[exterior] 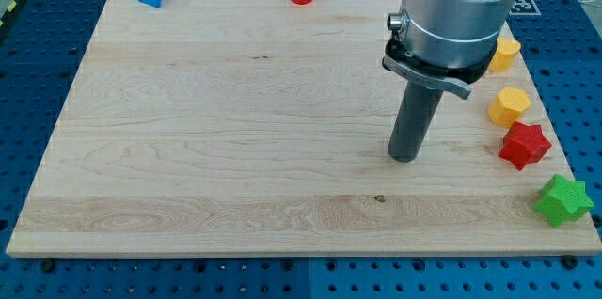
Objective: Point at the yellow heart
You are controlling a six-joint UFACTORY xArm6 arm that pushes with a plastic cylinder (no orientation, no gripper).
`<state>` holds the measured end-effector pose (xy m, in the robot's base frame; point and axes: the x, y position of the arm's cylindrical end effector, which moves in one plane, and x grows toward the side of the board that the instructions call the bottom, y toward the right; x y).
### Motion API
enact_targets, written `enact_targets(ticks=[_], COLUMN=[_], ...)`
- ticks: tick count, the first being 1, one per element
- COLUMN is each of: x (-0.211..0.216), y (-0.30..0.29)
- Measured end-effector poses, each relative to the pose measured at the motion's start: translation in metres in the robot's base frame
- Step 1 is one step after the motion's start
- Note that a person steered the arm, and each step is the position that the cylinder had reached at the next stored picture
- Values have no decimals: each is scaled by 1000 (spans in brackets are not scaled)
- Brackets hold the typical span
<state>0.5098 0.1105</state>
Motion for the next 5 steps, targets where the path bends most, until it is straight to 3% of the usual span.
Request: enact_targets(ticks=[2,3,4,5], x=[-121,-125,-167,-176], y=[10,23,49,82])
